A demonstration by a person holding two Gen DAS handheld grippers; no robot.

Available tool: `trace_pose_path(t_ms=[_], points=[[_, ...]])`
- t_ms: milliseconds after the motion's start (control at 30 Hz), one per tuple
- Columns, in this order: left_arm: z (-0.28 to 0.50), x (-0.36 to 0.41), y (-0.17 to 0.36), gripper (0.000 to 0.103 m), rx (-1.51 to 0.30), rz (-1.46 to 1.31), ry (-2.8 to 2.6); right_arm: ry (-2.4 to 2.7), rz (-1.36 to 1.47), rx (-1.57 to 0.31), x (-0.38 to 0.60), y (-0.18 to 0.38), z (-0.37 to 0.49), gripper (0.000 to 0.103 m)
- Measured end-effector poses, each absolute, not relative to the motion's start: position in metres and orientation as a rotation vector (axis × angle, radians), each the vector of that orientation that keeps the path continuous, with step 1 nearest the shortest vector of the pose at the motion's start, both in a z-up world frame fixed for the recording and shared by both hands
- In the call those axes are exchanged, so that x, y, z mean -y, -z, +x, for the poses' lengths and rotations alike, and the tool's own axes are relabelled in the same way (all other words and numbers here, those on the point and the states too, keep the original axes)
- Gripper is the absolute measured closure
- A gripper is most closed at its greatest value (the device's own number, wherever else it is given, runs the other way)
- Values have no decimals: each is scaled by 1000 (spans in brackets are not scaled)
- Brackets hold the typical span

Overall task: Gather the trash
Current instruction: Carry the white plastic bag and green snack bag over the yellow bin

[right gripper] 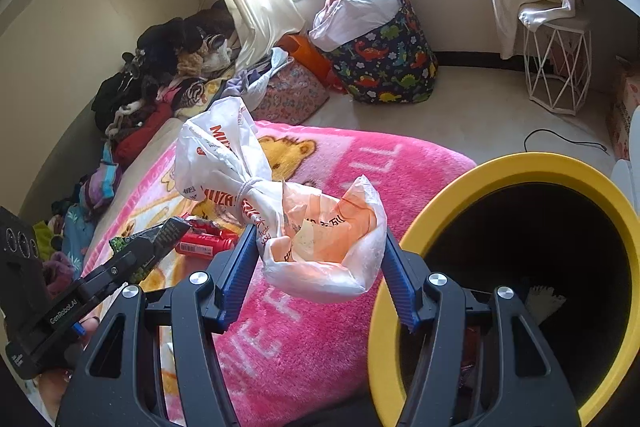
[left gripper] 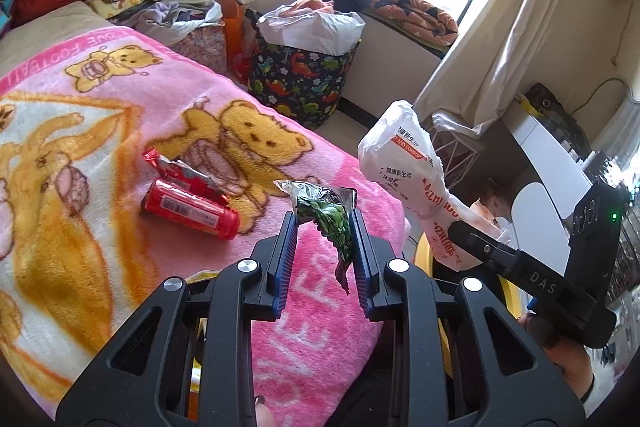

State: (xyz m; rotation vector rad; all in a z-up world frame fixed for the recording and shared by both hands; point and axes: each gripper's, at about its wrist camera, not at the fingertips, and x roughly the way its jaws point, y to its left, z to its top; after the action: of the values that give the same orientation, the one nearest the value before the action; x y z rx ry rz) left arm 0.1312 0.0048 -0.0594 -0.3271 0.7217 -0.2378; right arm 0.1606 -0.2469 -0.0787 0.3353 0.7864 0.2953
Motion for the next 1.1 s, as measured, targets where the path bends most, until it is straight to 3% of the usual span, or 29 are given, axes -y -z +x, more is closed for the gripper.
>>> trace_pose_path(t_ms=[1100], points=[[112, 68, 51, 83, -732, -245, 383, -165, 411, -719, 329, 67, 115, 45]])
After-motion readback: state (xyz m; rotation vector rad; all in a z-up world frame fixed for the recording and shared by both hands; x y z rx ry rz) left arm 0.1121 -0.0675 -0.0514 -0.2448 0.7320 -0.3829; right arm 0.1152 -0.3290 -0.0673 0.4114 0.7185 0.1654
